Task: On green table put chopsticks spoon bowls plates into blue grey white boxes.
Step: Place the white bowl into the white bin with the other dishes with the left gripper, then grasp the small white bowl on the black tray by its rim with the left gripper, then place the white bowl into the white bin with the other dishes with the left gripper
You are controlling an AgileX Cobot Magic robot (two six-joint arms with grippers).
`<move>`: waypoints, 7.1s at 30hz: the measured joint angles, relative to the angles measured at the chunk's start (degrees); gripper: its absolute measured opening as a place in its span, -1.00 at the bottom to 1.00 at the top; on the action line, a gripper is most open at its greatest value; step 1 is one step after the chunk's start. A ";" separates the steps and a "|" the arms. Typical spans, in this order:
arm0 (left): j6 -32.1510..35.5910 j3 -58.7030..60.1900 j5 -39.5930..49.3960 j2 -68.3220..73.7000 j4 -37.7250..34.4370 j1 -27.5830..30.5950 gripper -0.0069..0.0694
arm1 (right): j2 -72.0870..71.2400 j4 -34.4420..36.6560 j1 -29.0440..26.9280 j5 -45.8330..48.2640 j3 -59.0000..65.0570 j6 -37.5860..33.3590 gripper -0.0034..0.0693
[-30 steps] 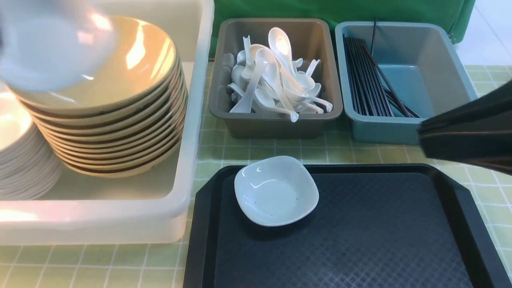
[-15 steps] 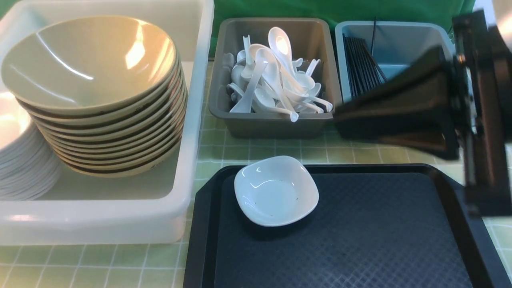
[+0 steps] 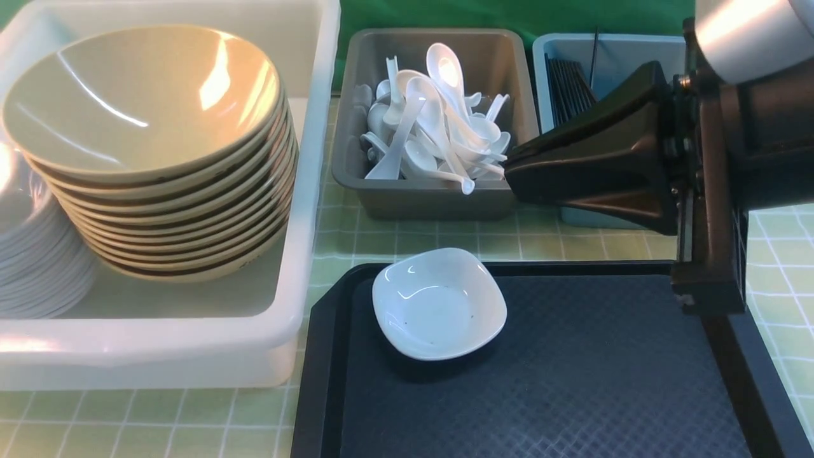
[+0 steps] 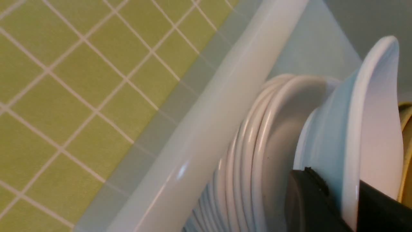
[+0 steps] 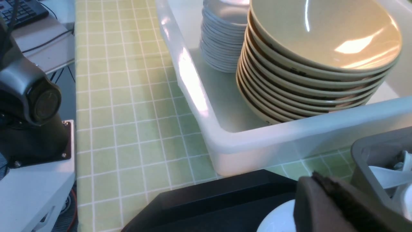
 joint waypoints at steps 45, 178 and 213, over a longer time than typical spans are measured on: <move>-13.13 2.09 0.08 -24.25 24.30 -68.34 0.65 | -11.42 -11.86 0.00 14.04 0.00 13.31 -0.75; 15.23 -24.55 8.84 31.99 1.92 -84.58 -0.78 | -14.31 -14.55 0.00 23.06 0.00 19.69 -0.44; -9.92 5.50 -12.08 -14.27 1.56 -2.52 -0.78 | -14.31 -11.24 0.00 10.14 0.00 16.60 -0.37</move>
